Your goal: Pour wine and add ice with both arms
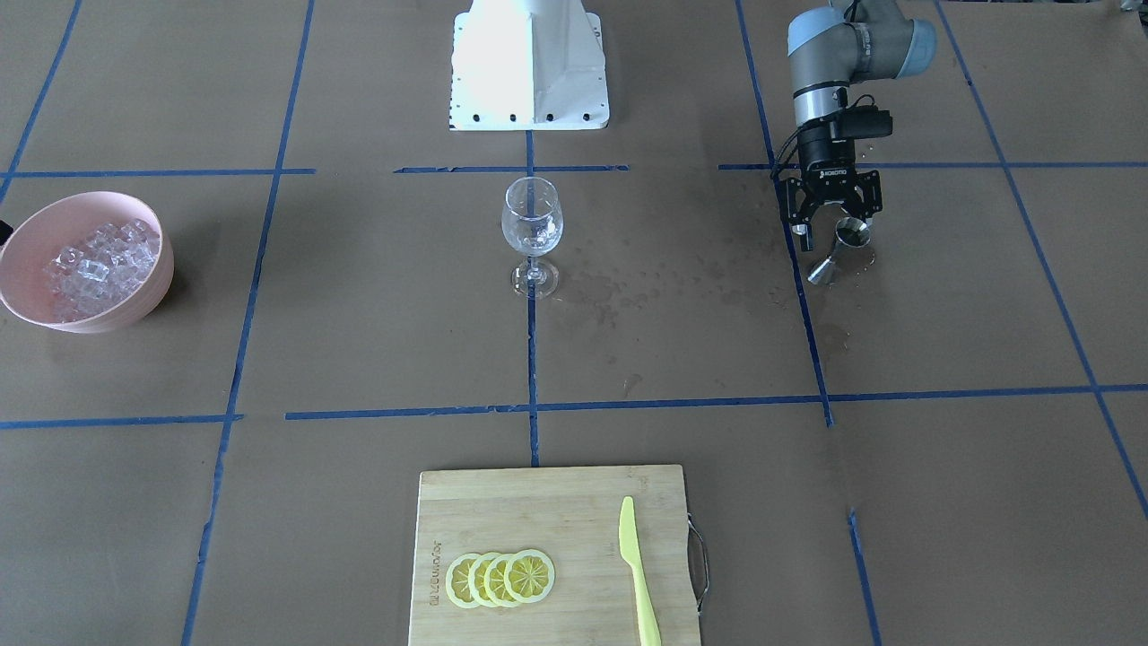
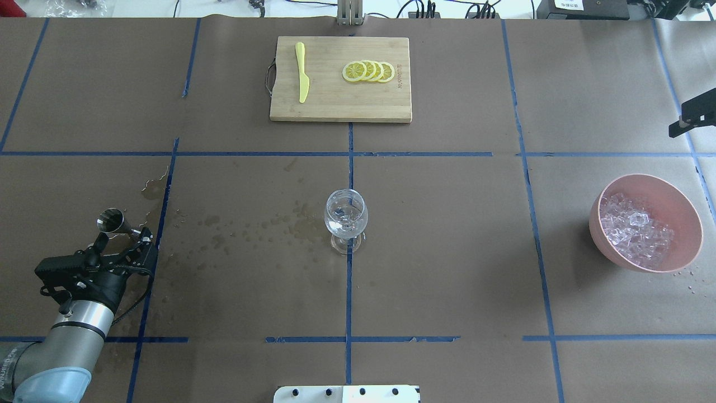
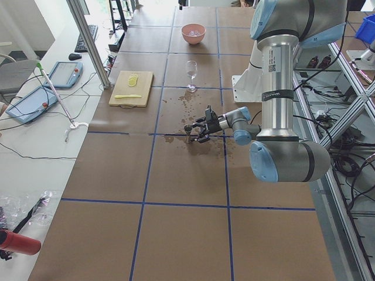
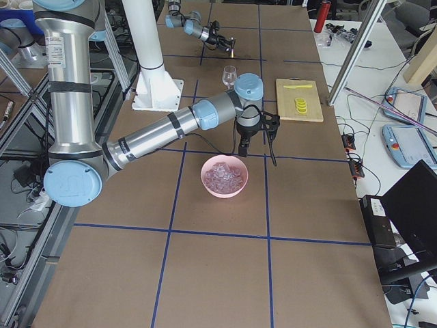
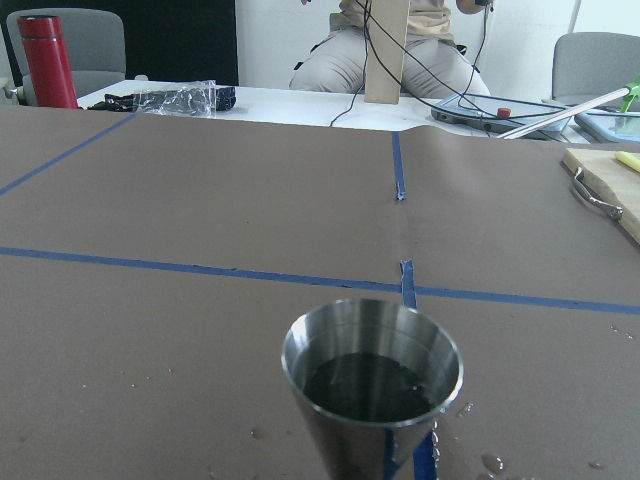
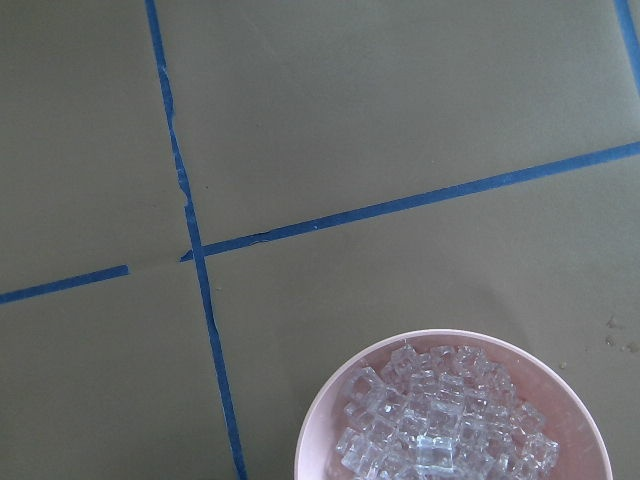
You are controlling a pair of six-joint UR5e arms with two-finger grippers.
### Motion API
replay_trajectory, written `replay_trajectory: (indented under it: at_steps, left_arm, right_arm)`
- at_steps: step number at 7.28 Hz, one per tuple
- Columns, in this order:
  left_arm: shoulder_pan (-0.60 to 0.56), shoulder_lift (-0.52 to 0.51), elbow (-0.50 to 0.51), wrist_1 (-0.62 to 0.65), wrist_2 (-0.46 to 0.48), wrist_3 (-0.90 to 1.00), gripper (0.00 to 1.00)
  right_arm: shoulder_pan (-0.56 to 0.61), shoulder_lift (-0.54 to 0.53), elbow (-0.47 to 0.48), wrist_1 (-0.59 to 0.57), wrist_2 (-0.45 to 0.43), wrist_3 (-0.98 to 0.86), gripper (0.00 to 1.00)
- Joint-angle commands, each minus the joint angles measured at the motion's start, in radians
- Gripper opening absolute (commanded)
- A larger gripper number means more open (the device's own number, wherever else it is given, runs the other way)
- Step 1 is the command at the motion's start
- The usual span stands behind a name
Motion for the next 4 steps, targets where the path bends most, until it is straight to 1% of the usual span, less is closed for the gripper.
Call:
replay_trajectory:
  at_steps: [1, 2, 4]
  left_arm:
    - [-0.001, -0.039, 0.055, 0.000, 0.022, 0.000, 0.75]
    - [-0.001, -0.041, 0.055, 0.000, 0.022, 0.000, 0.71]
    - [-0.004, -0.039, 0.054, 0.000, 0.028, 0.000, 0.66]
  right_arm:
    - [-0.037, -0.001, 0.006, 0.002, -0.031, 0.031, 1.00]
    - [-0.039, -0.001, 0.006, 0.004, -0.031, 0.033, 1.00]
    - [-0.042, -0.001, 0.008, 0.005, -0.029, 0.035, 1.00]
